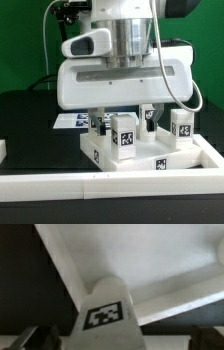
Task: Assemble square table
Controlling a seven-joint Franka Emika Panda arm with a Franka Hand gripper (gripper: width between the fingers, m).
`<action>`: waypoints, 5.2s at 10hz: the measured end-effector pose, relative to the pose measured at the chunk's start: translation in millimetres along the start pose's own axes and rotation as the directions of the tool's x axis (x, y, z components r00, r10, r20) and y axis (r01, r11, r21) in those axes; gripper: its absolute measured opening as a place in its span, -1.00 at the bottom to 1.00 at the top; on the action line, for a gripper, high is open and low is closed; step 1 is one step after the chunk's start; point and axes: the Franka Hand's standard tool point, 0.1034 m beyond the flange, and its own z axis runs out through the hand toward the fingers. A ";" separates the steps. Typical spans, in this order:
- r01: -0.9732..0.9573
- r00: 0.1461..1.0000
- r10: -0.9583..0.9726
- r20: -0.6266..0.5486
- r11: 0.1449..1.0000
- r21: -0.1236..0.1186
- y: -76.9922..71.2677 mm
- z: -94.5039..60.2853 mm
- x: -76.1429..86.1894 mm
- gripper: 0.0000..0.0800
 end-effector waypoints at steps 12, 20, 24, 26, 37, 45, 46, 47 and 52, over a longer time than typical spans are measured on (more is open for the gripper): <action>-0.108 0.994 0.108 -0.004 0.994 -0.001 3.1 0.0 -0.3 -0.27; -0.807 0.587 0.809 -0.010 0.586 0.071 2.4 2.8 -1.1 -0.27; -0.913 0.402 0.916 0.016 0.400 0.078 0.6 2.9 -0.6 -0.21; -0.890 0.451 0.893 0.012 0.448 0.079 0.4 3.0 -0.6 0.24; -0.114 0.993 0.114 -0.034 0.993 0.005 -4.6 -3.1 5.8 0.62; 0.151 0.986 -0.153 -0.062 0.988 -0.026 3.2 -5.2 10.8 -0.28; 0.131 0.989 -0.132 -0.063 0.991 -0.025 3.3 -5.2 10.8 -0.28; 0.116 0.991 -0.117 -0.063 0.993 -0.023 3.3 -5.1 10.7 -0.28; -0.382 0.921 0.383 -0.068 0.924 0.034 9.9 -3.9 8.4 -0.27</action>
Offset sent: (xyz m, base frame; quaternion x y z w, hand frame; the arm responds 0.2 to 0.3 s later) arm 0.0000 0.0000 0.0000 0.0000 0.0000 0.0000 1.0000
